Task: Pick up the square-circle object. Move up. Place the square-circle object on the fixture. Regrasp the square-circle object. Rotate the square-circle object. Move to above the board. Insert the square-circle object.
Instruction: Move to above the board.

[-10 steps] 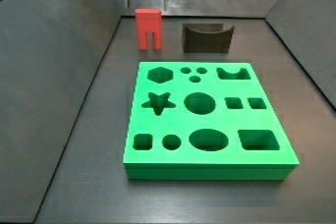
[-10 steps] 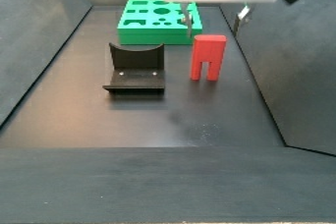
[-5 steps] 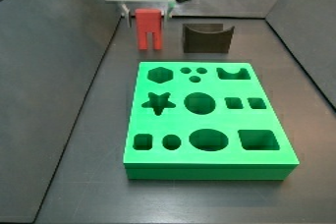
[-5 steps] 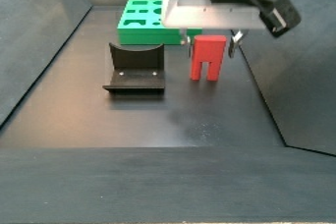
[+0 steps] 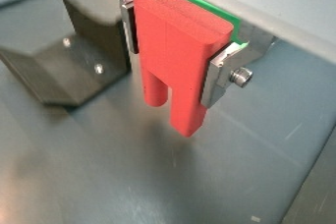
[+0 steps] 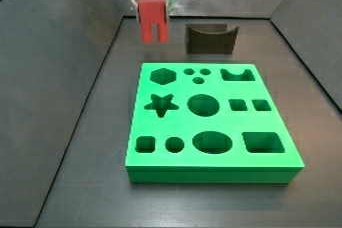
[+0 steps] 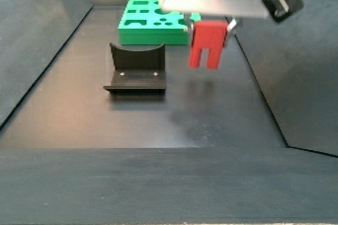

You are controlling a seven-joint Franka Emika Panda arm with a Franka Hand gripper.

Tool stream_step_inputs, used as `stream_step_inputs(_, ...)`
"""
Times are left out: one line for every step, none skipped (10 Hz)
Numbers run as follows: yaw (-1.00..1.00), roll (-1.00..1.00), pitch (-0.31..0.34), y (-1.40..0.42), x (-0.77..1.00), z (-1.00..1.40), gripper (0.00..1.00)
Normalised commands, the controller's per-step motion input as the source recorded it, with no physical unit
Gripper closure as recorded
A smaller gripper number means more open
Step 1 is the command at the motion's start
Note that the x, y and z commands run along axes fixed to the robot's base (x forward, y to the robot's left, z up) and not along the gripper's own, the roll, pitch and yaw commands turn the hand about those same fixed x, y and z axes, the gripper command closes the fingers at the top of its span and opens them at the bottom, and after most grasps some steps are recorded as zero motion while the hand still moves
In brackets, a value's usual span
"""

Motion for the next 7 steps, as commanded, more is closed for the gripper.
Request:
stream_step_inputs(0.04, 0.21, -0.038, -0.14, 0.07, 1.0, 1.0)
stream_step_inputs(0.05, 0.21, 0.027, -0.14, 0.07, 1.0, 1.0)
stream_step_inputs(0.05, 0.2, 0.048, -0.14, 0.06, 1.0, 1.0)
stream_step_inputs(0.05, 0.2, 0.065, -0.13, 0.06, 1.0, 1.0)
stream_step_inputs(0.05, 0.2, 0.082, -0.13, 0.06, 1.0, 1.0)
stream_step_inputs(0.05, 0.18, 0.092, -0.12, 0.06, 1.0, 1.0)
stream_step_inputs(0.06, 0.18, 0.097, -0.12, 0.06, 1.0, 1.0)
